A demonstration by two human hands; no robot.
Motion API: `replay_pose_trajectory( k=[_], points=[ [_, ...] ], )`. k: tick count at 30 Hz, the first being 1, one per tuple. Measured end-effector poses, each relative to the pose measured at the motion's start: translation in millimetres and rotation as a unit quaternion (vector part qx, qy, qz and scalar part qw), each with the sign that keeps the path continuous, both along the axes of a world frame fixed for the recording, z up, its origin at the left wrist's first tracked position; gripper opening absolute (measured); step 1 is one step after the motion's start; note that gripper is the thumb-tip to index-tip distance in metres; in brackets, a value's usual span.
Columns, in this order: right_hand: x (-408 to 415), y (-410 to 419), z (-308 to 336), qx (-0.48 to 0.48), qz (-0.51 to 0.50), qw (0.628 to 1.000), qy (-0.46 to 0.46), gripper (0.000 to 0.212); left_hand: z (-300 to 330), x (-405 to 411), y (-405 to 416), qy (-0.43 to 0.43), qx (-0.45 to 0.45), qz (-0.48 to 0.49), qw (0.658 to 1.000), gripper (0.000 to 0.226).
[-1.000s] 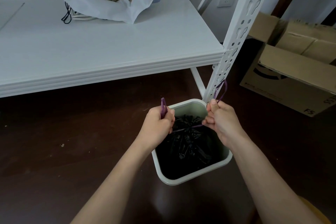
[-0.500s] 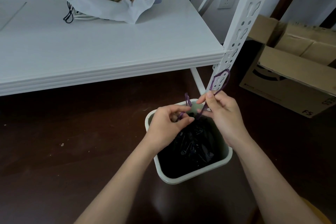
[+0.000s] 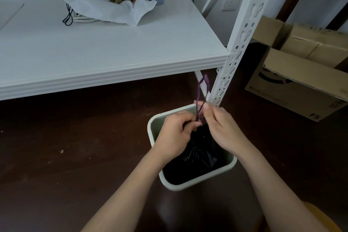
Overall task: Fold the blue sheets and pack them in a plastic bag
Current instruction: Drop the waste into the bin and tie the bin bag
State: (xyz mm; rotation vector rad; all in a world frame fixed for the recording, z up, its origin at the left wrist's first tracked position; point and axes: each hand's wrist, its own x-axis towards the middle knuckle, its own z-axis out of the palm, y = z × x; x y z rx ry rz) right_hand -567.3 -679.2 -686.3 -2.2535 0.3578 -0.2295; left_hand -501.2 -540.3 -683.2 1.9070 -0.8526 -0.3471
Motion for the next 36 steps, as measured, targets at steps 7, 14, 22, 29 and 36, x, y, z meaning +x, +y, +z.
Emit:
replay_pose_trajectory(
  k=[7, 14, 22, 29, 36],
  points=[
    [1.2, -8.6, -7.0, -0.022, -0.028, 0.999, -0.020, 0.044, 1.0, 3.2, 1.7, 0.048, -0.002, 0.018, 0.999, 0.015],
    [-6.2, -33.1, 7.4, 0.000, -0.135, 0.990, -0.034, 0.045, 2.2, 9.2, 4.2, 0.084, -0.029, 0.048, 0.995, 0.012],
    [-8.1, -45.7, 9.2, -0.017, -0.247, 0.961, -0.122, 0.043, -2.8, 11.7, 1.4, 0.249, -0.082, 0.088, 0.961, 0.012],
    [-6.3, -52.5, 4.2, -0.086, -0.286, 0.936, -0.184, 0.041, -2.0, 11.1, -3.1, 0.290, -0.092, 0.093, 0.948, 0.013],
    [-1.0, -33.2, 2.7, -0.163, -0.136, 0.971, -0.112, 0.007, -3.4, 13.7, -2.4, 0.308, -0.109, 0.102, 0.940, 0.009]
  ],
)
